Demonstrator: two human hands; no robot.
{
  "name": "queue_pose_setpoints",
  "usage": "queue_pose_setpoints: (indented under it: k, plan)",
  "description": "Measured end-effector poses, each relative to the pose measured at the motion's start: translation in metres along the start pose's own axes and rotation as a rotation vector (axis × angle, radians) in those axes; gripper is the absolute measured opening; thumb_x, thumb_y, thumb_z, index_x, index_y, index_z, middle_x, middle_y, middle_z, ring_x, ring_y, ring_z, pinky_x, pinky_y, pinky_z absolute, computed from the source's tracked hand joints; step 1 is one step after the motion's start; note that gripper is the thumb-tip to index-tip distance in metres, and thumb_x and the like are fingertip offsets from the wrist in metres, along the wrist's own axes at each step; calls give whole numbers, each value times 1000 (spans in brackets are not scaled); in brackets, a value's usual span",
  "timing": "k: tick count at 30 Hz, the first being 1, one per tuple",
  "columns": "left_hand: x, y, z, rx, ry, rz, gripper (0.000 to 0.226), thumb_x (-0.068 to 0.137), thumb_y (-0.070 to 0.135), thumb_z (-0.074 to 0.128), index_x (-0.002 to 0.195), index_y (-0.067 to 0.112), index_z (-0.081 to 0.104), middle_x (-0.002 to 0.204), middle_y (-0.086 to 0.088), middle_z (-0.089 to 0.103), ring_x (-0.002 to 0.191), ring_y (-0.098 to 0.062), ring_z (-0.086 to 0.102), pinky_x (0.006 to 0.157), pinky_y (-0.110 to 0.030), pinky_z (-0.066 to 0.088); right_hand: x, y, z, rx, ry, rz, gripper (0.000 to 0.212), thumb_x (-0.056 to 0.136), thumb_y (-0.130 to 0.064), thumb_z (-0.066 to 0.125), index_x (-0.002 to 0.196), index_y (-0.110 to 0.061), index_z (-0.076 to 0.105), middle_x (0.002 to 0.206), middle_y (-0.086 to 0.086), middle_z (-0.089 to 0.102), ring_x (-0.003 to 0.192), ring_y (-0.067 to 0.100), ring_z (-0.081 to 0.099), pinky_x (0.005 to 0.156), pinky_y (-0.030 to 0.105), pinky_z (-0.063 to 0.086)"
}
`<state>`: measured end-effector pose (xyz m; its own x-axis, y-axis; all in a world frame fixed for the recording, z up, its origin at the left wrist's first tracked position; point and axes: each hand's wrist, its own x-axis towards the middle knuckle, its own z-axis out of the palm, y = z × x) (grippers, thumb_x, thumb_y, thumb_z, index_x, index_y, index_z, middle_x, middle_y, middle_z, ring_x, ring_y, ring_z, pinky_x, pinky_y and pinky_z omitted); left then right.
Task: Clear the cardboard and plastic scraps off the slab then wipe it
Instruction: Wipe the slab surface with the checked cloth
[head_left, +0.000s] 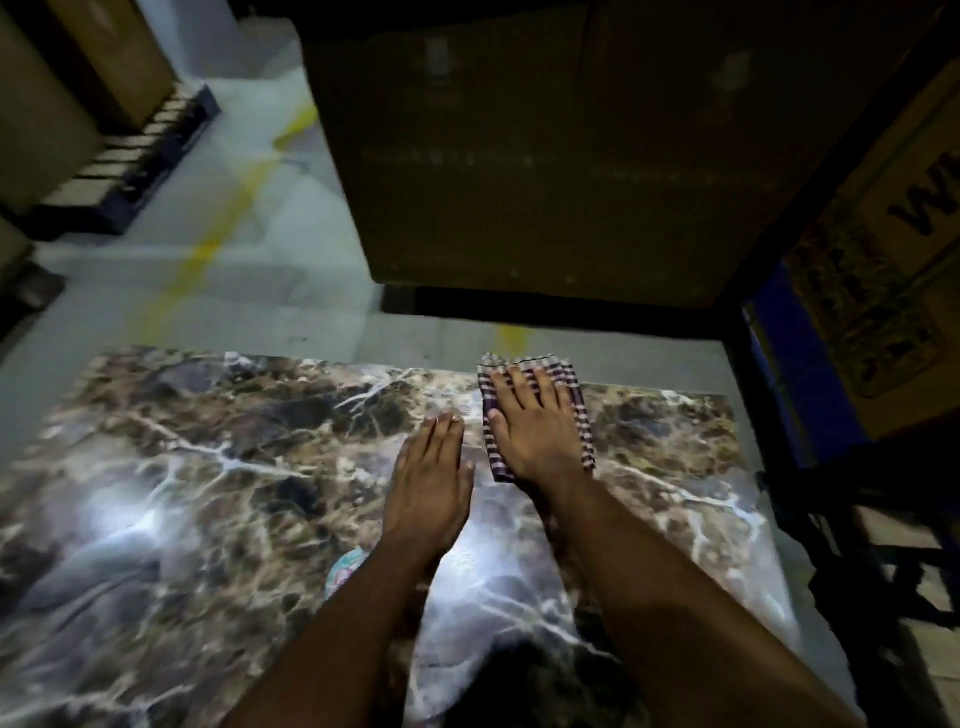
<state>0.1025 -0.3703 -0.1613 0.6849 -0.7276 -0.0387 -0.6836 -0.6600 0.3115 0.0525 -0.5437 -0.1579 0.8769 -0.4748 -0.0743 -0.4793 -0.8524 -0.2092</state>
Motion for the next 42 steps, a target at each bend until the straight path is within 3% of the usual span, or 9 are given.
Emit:
queue_pose_setpoints:
  k: [4, 11, 19, 22, 25, 29, 33, 38, 42]
  plan:
    - [-29, -77, -27, -9, 35, -123, 59, 104, 43, 25, 158, 18, 27, 166, 0, 22, 154, -18, 14, 124, -41, 18, 20, -72, 11, 4, -32, -44, 64, 100, -49, 17, 162, -30, 13, 169, -1, 13, 156, 29, 4, 125, 48, 2]
    - [-74, -221, -76, -16, 78, -275, 57, 106, 41, 33, 159, 21, 24, 167, 2, 20, 155, -15, 9, 125, -36, 13, 60, -211, 40, -46, -50, -87, 60, 104, -48, 25, 161, -32, 12, 169, -3, 13, 156, 28, 4, 123, 49, 7]
    - [-93, -345, -119, -28, 44, -286, 61, 107, 44, 26, 161, 22, 9, 169, 3, 3, 155, -14, -3, 126, -35, 8, 121, -365, 62, -68, -82, -167, 60, 106, -50, 20, 161, -32, 7, 170, -3, 8, 156, 27, 2, 124, 49, 5]
    - [-88, -381, -130, -25, 33, -276, 63, 106, 44, 29, 161, 21, 10, 169, 3, 3, 155, -15, -1, 125, -36, 12, 141, -417, 72, -70, -82, -188, 60, 106, -49, 21, 161, -32, 7, 170, -4, 8, 156, 27, 2, 124, 50, 5]
    - [-86, -416, -136, -6, 40, -248, 63, 106, 43, 32, 161, 19, 11, 169, 1, 8, 155, -17, 3, 125, -36, 7, 159, -471, 84, -81, -95, -232, 60, 106, -49, 20, 162, -32, 7, 170, -3, 7, 156, 27, 2, 125, 51, 5]
    - [-89, -444, -138, 24, 96, -193, 64, 102, 44, 25, 159, 15, 24, 166, -3, 23, 153, -20, 19, 125, -38, 13, 175, -517, 94, -94, -93, -285, 59, 106, -48, 21, 161, -32, 10, 170, -3, 8, 156, 27, 2, 125, 49, 4]
    - [-109, -456, -135, 31, 113, -211, 66, 100, 43, 24, 158, 12, 24, 166, -5, 22, 154, -21, 18, 124, -40, 19, 160, -529, 99, -114, -97, -324, 58, 106, -48, 22, 161, -34, 12, 170, -3, 9, 156, 25, 0, 125, 48, 3]
    - [-150, -456, -138, 46, 121, -273, 63, 102, 38, 33, 155, 5, 31, 162, -13, 31, 152, -25, 25, 124, -39, 19, 95, -554, 112, -123, -85, -398, 60, 102, -50, 17, 160, -34, 21, 168, -3, 18, 156, 27, 6, 123, 50, 8]
    - [-210, -452, -146, -70, 97, -392, 70, 98, 45, 17, 154, 6, 33, 162, -12, 32, 151, -23, 27, 123, -37, 18, 27, -574, 124, -107, -106, -430, 61, 101, -50, 20, 159, -31, 25, 167, -2, 23, 155, 30, 12, 122, 51, 11]
